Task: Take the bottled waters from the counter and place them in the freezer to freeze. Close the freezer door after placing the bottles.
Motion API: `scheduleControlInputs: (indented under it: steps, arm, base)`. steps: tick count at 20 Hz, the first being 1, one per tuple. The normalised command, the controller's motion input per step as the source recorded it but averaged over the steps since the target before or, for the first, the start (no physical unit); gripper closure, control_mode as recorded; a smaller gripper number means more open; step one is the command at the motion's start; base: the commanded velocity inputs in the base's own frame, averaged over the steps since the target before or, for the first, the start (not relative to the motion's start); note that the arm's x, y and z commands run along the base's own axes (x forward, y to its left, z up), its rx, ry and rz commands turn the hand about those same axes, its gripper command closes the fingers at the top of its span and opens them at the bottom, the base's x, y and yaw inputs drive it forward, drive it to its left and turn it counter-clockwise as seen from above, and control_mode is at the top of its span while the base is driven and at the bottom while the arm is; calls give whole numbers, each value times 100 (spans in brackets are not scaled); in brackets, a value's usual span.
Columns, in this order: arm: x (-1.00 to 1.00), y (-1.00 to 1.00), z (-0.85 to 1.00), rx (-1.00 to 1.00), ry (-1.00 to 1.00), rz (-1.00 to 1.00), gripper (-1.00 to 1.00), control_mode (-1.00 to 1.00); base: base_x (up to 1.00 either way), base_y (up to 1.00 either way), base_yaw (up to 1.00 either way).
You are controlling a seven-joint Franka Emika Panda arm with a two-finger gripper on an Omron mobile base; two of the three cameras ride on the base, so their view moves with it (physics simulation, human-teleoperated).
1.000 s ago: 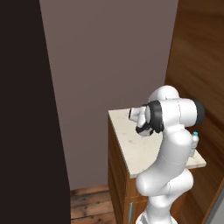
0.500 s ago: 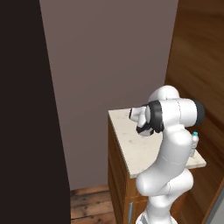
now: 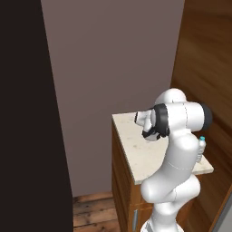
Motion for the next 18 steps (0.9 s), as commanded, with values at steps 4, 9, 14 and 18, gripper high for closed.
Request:
scheduleControlInputs:
  steps: [4, 9, 14, 18]
  arm:
    - [0, 0, 0, 0, 0, 0, 100, -100]
    - [0, 13, 2, 0, 0, 0, 100, -100]
    - [-26, 27, 41, -1, 0, 0, 100, -100]
    - [-60, 49, 80, -4, 0, 2, 100, -100]
  base:
    - [0, 0, 0]
    - [0, 0, 0]
    - [0, 0, 0]
    - [0, 0, 0]
